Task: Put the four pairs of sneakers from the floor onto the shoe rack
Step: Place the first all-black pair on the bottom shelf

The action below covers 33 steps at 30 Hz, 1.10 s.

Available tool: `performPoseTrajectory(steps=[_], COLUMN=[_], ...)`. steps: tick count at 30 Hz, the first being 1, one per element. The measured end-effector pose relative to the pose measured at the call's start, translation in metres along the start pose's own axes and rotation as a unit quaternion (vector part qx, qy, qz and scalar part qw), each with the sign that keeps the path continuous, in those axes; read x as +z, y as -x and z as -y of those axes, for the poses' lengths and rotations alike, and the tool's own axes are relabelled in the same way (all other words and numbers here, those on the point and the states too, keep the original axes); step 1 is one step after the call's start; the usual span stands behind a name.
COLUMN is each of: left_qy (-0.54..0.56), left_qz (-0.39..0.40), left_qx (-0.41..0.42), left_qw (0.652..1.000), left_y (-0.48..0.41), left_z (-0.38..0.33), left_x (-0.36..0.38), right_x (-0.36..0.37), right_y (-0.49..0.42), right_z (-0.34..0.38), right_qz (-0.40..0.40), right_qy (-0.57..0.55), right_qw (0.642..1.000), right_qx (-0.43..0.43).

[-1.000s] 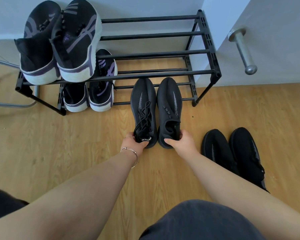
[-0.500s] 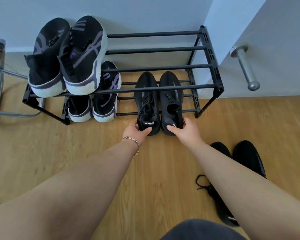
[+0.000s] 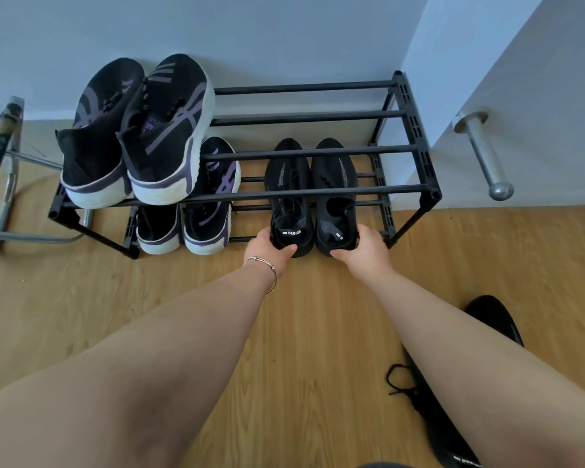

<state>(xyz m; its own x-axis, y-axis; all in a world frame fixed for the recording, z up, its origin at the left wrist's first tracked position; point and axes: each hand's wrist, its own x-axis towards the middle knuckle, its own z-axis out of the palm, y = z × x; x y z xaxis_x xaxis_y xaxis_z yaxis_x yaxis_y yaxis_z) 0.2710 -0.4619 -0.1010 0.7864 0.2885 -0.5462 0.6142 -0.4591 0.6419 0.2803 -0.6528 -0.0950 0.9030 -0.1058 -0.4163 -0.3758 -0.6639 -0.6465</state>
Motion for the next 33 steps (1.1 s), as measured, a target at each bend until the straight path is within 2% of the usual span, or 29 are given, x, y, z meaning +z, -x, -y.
performPoseTrajectory(steps=[14,19,24,27,33], left_qy=[-0.152,-0.195,-0.238,-0.303,-0.395], left_qz=[0.002,0.004,0.017,0.020,-0.010], left_qx=[-0.030,-0.017,0.010,0.044,0.138], left_qw=[0.988,0.981,0.971,0.952,0.908], left_y=[-0.019,-0.017,-0.010,-0.001,0.030], left_z=[-0.029,-0.029,-0.025,-0.023,-0.024], left_x=[-0.008,-0.012,-0.016,-0.014,-0.013], right_x=[0.000,0.000,0.004,0.004,-0.004], right_y=[-0.028,-0.029,-0.018,-0.005,0.025], right_z=[0.016,0.013,0.011,0.010,0.010], right_qz=[0.000,0.004,-0.005,-0.014,-0.066], right_qy=[0.056,0.089,0.132,0.183,0.319], right_qw=[0.998,0.995,0.991,0.982,0.934], right_qx=[0.040,0.043,0.006,-0.031,-0.147])
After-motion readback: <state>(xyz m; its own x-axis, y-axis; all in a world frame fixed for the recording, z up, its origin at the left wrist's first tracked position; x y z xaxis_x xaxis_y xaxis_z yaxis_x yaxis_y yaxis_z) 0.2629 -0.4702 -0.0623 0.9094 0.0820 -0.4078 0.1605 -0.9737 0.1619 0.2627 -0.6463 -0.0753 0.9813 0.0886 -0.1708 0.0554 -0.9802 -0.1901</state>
